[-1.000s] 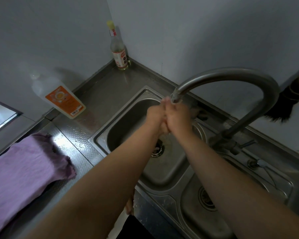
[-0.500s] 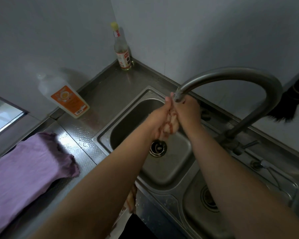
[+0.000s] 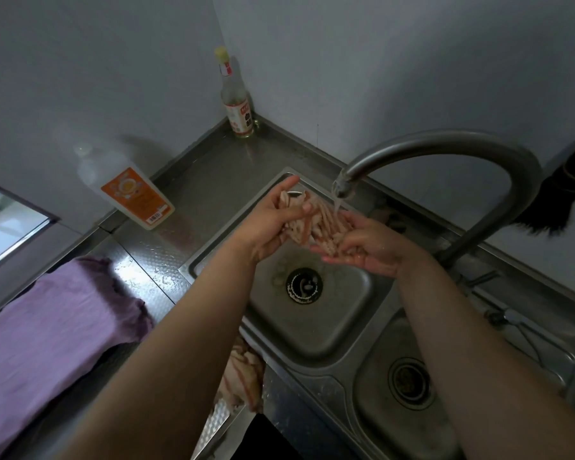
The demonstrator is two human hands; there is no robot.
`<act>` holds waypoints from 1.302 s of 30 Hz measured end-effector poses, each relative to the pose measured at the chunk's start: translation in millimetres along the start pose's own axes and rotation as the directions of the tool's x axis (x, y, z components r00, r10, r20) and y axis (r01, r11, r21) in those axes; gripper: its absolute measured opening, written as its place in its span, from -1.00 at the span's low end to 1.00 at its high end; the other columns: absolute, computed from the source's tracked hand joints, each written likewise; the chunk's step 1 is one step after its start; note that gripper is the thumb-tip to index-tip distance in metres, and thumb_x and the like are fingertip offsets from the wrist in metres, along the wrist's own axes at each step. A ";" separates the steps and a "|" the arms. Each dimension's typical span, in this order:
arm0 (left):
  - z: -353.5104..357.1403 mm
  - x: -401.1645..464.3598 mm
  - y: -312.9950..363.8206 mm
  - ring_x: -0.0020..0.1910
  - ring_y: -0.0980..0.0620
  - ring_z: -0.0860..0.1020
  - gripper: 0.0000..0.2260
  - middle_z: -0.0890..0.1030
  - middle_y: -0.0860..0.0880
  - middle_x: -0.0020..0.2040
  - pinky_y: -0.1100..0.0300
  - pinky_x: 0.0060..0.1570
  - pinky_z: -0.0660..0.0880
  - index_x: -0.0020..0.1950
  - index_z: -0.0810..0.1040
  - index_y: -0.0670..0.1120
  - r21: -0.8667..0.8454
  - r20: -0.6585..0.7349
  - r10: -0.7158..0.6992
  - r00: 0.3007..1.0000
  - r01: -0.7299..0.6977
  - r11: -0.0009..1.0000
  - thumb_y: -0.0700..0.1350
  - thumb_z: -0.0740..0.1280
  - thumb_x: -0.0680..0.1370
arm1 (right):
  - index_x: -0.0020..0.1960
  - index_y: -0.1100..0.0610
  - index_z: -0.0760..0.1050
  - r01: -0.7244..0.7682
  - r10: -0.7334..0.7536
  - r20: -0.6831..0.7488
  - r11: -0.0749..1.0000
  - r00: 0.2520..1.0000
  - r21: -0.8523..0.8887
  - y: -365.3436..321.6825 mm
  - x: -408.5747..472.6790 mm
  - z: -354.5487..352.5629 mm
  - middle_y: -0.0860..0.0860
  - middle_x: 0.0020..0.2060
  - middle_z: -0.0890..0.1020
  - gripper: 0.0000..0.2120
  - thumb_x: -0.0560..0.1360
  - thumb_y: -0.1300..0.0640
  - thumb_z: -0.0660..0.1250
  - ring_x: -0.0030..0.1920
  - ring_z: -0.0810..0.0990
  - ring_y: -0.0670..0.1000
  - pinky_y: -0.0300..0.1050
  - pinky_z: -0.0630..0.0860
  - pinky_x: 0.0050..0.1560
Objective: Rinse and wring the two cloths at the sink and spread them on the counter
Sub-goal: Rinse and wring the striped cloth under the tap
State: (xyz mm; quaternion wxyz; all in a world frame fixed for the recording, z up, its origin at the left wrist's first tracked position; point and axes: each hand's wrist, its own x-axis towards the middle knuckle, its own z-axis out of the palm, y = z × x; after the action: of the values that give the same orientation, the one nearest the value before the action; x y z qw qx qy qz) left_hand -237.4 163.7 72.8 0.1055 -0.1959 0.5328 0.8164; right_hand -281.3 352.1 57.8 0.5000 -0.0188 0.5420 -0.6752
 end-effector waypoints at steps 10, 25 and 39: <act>6.2 6.2 -24.5 0.08 -0.18 0.61 -0.71 0.61 -0.28 0.12 -0.05 0.12 0.56 0.32 0.45 -0.28 -0.085 -0.221 -0.087 0.971 0.070 0.994 -0.20 0.16 0.64 | 0.23 0.31 0.48 0.040 -0.044 -0.374 0.999 0.926 -0.018 12.6 -0.3 -3.9 0.22 -0.01 0.67 -0.70 0.53 0.38 0.16 0.00 0.69 0.19 0.01 0.63 -0.05; 62.5 26.2 -45.5 -0.39 0.01 0.47 -0.74 0.48 -0.11 -0.33 0.13 -0.31 0.41 -0.16 0.50 -0.17 0.082 -0.365 -0.141 0.920 0.182 0.980 -0.12 0.14 0.64 | 0.11 0.10 0.45 0.411 -0.422 -0.549 0.899 0.721 -0.150 6.3 22.7 59.1 -0.02 -0.10 0.59 -0.83 0.62 0.10 0.13 -0.06 0.59 -0.09 -0.21 0.43 -0.08; 52.8 29.6 -42.3 -0.59 0.06 0.26 -0.51 0.34 0.02 -0.58 0.21 -0.46 0.19 -0.39 0.36 -0.04 -0.178 -0.380 -0.292 0.878 0.241 0.954 0.12 -0.01 0.67 | -0.34 0.04 0.32 0.474 -0.122 -0.660 0.791 0.741 0.386 -14.1 51.0 47.3 -0.06 -0.58 0.28 -0.68 0.58 0.04 0.11 -0.59 0.18 -0.06 -0.23 0.13 -0.55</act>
State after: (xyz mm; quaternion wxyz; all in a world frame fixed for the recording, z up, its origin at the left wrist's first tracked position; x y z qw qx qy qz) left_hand -258.9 228.1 43.7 0.0927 -0.4372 0.4586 0.7680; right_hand -289.1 281.7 61.6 0.1650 0.2458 0.4525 -0.8412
